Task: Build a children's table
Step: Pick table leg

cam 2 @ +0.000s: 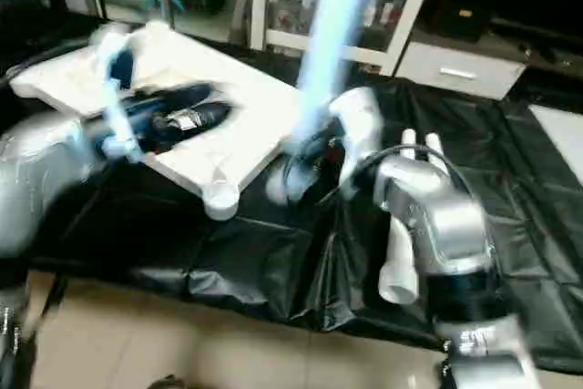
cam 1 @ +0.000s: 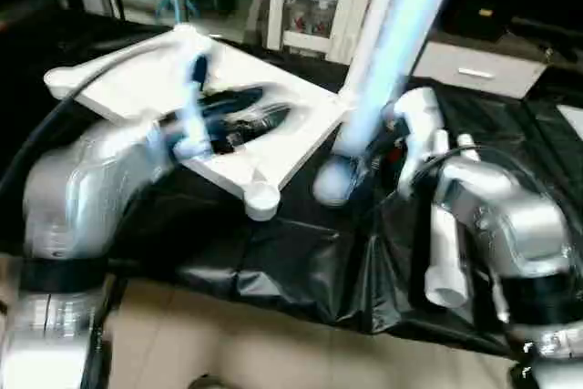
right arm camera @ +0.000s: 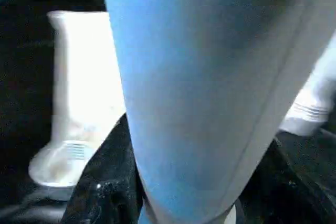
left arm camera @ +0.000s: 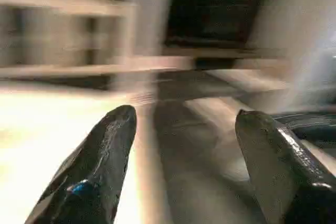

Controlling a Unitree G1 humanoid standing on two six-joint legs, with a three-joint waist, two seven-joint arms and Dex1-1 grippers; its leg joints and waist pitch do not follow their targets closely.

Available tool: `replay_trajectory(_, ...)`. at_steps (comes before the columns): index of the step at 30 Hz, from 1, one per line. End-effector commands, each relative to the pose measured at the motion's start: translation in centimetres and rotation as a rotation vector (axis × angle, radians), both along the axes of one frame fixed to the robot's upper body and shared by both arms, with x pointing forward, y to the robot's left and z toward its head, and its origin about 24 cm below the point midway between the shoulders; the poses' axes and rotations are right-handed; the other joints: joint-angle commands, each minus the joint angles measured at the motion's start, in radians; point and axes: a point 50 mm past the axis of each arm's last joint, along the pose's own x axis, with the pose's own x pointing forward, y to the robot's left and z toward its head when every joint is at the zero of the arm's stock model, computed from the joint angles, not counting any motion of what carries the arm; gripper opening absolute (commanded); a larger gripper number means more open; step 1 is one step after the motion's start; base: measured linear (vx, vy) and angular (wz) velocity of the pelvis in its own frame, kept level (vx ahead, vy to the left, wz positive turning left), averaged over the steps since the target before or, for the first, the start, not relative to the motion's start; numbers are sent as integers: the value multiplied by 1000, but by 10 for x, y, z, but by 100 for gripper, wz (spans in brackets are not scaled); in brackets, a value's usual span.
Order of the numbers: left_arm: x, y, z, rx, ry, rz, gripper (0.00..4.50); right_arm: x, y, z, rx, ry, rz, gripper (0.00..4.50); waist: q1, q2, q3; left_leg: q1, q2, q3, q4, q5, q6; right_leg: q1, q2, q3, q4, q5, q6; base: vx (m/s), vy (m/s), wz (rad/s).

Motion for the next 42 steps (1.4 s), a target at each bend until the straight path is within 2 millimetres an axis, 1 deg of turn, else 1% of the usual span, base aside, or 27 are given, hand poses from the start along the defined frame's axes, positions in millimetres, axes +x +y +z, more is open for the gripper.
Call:
replay_trajectory(1,-3,8,-13,149,-46,232,341,-10,4,2,11,-46,-75,186,-5,12,-71,-3,5,12,-73,-145,-50,61,-47,40,-71,-158,-97,0,0,0)
replay_trajectory(6,-16,18,-30,237,-141,454,341,-27,12,-15,108,1,-159,186,-2,5,-65,-16,-5,22,-73,-162,41,66,-85,63,-96,-270,-75,0,0,0)
replay_trajectory(8,-22,18,-35,262,-157,498,341,-31,14,-26,121,32,-201,186,27,0,-63,-27,-11,9,-17,-137,133,82,-185,127,-142,-461,-53,0,0,0)
replay_trajectory(9,-25,17,-39,265,-156,516,341,-33,15,-30,123,38,-217,186,27,0,-63,-27,-11,9,-17,-137,133,82,-185,127,-142,-461,-53,-20,63,2)
replay_trajectory(11,-30,13,-47,271,-161,547,341,-36,15,-40,118,54,-257,186,40,6,-42,14,5,-1,29,-198,92,35,-173,231,-176,-678,-77,-29,134,-7)
replay_trajectory(13,-28,10,-48,283,-173,550,341,-36,15,-42,113,63,-266,186,17,11,-45,73,-10,50,-32,-318,72,-26,-36,176,-133,-586,-82,-59,190,-34)
replay_trajectory(14,-26,8,-47,285,-180,543,341,-35,14,-43,107,67,-266,186,-9,31,-49,146,-8,85,-48,-479,79,-103,25,104,-93,-502,-63,-83,184,-34)
replay_trajectory(15,-25,6,-47,285,-187,544,341,-34,14,-44,105,70,-262,186,-29,34,-46,116,15,125,-82,-557,119,-102,45,30,-23,-385,-58,-101,199,-35)
replay_trajectory(16,-24,5,-45,284,-198,541,341,-33,14,-45,95,70,-257,186,-35,36,-44,71,48,160,-115,-624,133,-76,17,-27,36,-314,-61,-73,216,-57)
replay_trajectory(18,-22,4,-45,280,-200,539,341,-31,14,-46,84,71,-257,186,-34,26,-43,82,94,200,-128,-718,84,-51,-33,-67,78,-292,-87,-67,188,-58)
replay_trajectory(19,-21,5,-44,283,-209,539,341,-29,13,-47,77,71,-257,186,-40,8,-36,93,79,210,-111,-740,30,-50,-48,-48,12,-410,-85,-41,113,-56)
replay_trajectory(20,-20,5,-43,284,-219,544,341,-26,12,-49,64,75,-263,186,-23,8,-33,153,26,170,55,-680,3,-107,-167,70,-170,-683,-52,-41,113,-56)
replay_trajectory(21,-20,5,-43,284,-219,544,341,-26,12,-49,64,75,-263,186,-17,-10,-39,120,13,112,119,-590,47,-48,-258,176,-213,-789,-44,-29,179,-62)
replay_trajectory(22,-20,5,-43,283,-220,548,341,-26,12,-50,59,79,-265,186,-7,-29,-53,-27,-19,-18,152,-370,70,124,-314,256,-177,-885,-63,61,265,-102)
replay_trajectory(23,-20,6,-43,287,-225,553,341,-25,10,-51,61,84,-283,186,14,-12,-58,-66,-5,-56,171,-259,82,162,-368,187,-170,-831,-75,61,265,-102)
replay_trajectory(24,-20,6,-44,281,-224,557,341,-25,8,-54,70,108,-302,186,-2,-4,-56,-46,-13,-98,167,-152,65,107,-341,159,-173,-676,-134,45,277,-84)
replay_trajectory(26,-20,9,-42,319,-241,604,341,-24,5,-56,65,126,-326,186,-34,10,-43,9,-53,-78,55,-33,85,44,-188,24,-165,-620,-143,-63,264,-21)
replay_trajectory(27,-20,9,-43,308,-232,601,341,-24,5,-57,57,133,-331,186,-89,50,-30,10,-42,-66,-64,-241,117,2,-29,-48,-86,-590,-47,-68,236,-6)
replay_trajectory(28,-20,10,-43,301,-227,614,341,-24,4,-59,13,139,-346,186,-120,56,-48,16,-22,-86,-81,-319,126,12,-10,-56,-34,-429,-43,-52,246,9)
replay_trajectory(31,-20,9,-40,321,-239,633,341,-22,4,-59,-78,91,-387,186,-111,95,-60,25,42,-146,-81,-257,-148,24,-9,-21,-18,105,-112,-26,204,9)
replay_trajectory(34,-20,6,-40,331,-233,633,341,-20,4,-56,-59,63,-374,186,-113,89,-97,77,138,-215,-68,283,-66,-47,-8,-14,73,-111,-28,-9,80,3)
replay_trajectory(35,-21,4,-39,300,-235,646,341,-19,4,-56,-58,62,-367,186,-102,76,-105,69,143,-202,-54,474,119,-56,-16,0,92,-162,-6,0,0,0)
replay_trajectory(38,-22,2,-39,308,-241,637,341,-20,5,-56,-39,56,-339,186,-91,23,-99,40,59,-154,-43,383,436,-21,-35,40,20,-92,-97,-25,-76,-3)
replay_trajectory(39,-23,5,-41,284,-231,659,341,-23,7,-55,1,62,-306,186,-75,-7,-97,-27,-40,-84,21,234,449,36,-82,78,-46,43,-212,-42,-172,-8)
replay_trajectory(40,-23,5,-41,271,-230,660,341,-23,8,-54,13,61,-298,186,-58,-56,-101,-83,-99,-38,72,117,404,90,-112,104,-79,95,-201,-55,-187,-2)
replay_trajectory(41,-23,6,-41,247,-228,660,341,-25,10,-53,39,53,-285,186,-25,-41,-71,-53,-59,-35,27,-25,161,64,-133,102,-94,-49,-71,-55,-187,-2)
replay_trajectory(42,-23,6,-41,245,-229,659,341,-25,10,-52,41,52,-284,186,-26,-38,-64,-55,-60,-34,2,-32,125,74,-113,80,-99,-149,-13,-83,-168,-11)
